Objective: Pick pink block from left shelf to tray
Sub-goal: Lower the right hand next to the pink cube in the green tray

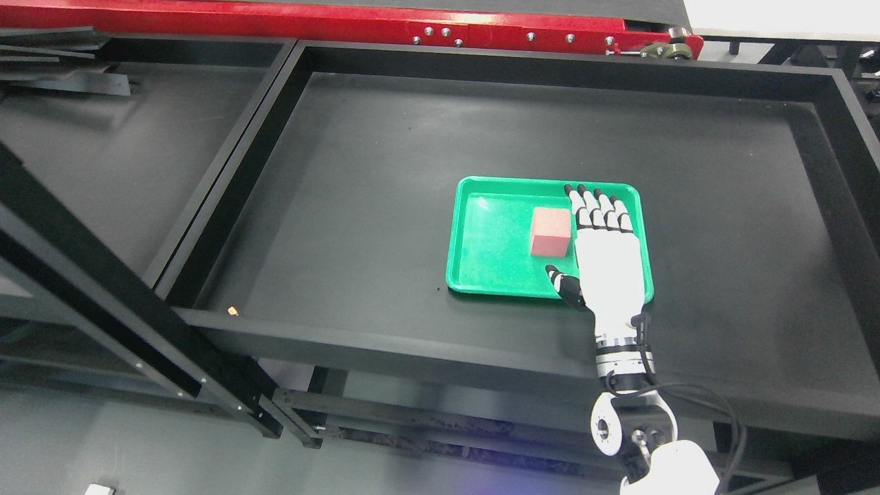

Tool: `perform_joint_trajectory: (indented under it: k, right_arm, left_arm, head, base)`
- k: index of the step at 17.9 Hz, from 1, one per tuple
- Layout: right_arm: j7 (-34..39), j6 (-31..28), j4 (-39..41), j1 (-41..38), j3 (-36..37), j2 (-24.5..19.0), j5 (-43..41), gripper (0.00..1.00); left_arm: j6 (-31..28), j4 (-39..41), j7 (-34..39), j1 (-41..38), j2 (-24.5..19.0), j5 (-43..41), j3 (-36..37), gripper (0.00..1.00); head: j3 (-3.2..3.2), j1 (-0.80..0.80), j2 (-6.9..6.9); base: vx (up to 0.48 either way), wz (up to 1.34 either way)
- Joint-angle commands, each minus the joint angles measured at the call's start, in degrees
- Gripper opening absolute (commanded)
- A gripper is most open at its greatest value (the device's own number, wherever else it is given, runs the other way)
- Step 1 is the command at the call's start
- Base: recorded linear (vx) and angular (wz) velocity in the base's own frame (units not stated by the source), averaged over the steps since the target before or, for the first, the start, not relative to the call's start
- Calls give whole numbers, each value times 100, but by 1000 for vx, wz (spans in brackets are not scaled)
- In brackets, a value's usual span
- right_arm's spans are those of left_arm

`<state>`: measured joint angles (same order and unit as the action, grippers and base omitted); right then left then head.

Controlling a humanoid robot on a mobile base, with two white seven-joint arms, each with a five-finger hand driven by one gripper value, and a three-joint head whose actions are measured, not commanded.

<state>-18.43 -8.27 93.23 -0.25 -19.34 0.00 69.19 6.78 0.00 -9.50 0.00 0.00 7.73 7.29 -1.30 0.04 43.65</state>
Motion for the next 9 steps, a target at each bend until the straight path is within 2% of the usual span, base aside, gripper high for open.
perform_joint_trajectory:
  k: [1, 9]
  right_arm:
    - [793, -35, -51, -90, 79, 100, -535, 99]
    - [929, -26, -191, 51, 115, 100, -478, 99]
  left_arm:
    - [-1, 100, 1, -114, -100, 0, 0, 100]
    - [-1, 100, 1, -114, -100, 0, 0, 100]
  head:
    - [0, 0, 0]
    - [0, 0, 0]
  base:
    - [176, -87]
    - [131, -52]
